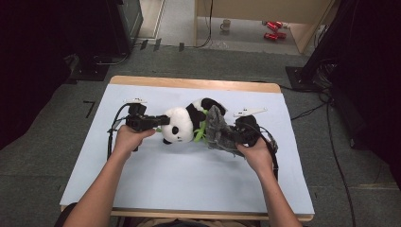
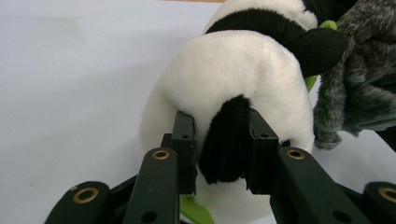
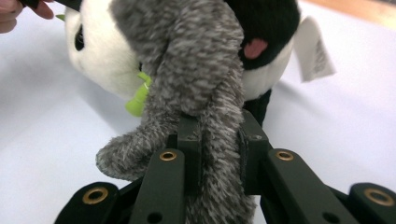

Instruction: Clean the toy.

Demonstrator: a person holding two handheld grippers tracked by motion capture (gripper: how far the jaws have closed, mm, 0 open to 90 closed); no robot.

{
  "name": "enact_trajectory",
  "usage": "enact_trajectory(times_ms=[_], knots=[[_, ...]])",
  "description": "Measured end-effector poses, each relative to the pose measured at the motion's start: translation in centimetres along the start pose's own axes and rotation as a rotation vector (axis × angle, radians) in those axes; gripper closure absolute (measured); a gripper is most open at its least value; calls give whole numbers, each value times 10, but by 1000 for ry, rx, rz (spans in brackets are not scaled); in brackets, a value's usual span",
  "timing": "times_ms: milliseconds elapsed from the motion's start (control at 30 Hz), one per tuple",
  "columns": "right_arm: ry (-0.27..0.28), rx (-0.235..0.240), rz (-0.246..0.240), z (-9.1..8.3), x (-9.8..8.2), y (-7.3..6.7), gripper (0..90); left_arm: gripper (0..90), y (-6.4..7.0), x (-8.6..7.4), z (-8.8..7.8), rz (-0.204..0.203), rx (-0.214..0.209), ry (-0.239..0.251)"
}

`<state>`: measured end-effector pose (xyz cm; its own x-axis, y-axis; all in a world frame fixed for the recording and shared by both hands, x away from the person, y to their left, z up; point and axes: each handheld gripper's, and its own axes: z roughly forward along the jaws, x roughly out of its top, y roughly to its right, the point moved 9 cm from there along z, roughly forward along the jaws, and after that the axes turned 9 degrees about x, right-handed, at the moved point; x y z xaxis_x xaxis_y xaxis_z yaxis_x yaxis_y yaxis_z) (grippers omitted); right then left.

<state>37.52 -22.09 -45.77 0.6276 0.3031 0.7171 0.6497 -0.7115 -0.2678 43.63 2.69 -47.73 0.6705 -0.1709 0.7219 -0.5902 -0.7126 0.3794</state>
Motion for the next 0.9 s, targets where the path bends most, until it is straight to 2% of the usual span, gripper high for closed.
enact_trajectory(times_ms=[67,167,300,367,433,567,667,900], knots=[[23,5,-2,-9,7,-2,762,705,-1,0,0,-8,-3,4],[100,17,15,-24,21,-3,762,704,1,-2,-1,6,2,3],[172,10,41,-40,41,7,762,702,0,-1,-1,9,2,6],[187,-3,52,-42,50,14,762,702,0,-1,0,7,4,9],[211,18,78,-42,59,19,762,702,0,-1,0,8,5,8],[227,29,102,-33,67,25,763,701,0,-1,0,6,7,11],[195,27,126,-14,58,29,764,700,-2,-2,0,7,11,16],[193,11,137,9,36,28,772,700,-5,-2,4,-25,17,38]])
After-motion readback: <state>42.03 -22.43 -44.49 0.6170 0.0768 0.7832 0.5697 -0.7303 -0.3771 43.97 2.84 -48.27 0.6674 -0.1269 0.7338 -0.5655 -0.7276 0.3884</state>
